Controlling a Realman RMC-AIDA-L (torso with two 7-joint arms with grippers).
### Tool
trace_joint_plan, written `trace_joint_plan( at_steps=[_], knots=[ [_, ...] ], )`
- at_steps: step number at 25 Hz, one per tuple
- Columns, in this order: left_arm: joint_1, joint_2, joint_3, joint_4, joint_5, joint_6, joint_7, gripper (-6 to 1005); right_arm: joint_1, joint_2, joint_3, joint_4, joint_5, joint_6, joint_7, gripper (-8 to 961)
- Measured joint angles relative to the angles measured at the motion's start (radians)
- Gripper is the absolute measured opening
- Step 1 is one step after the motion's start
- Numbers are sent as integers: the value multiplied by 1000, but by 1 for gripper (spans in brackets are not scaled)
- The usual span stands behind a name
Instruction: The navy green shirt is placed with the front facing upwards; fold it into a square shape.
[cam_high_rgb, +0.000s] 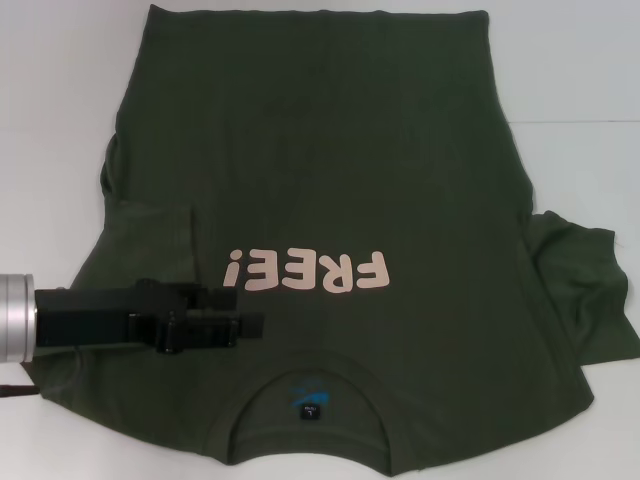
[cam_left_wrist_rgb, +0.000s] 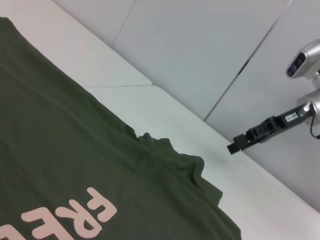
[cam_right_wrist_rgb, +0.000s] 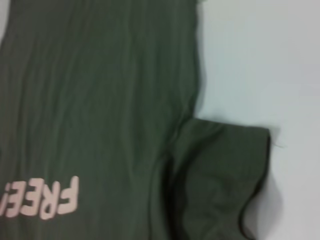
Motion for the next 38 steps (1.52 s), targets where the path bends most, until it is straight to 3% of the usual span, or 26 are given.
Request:
trace_joint_plan(
  at_steps=[10,19,38],
  knots=[
    [-1,-3,0,0,0,0,-16,722,23,37,-4,113,-10,184,-21,762],
    [-3,-2,-4,1,-1,-11,-25,723,72,55,-31,189,-13,270,-22,760],
    [-5,-3,-4,0,-1,-36,-21,724,87,56,-64,227,-12,287,-4,727]
  ],
)
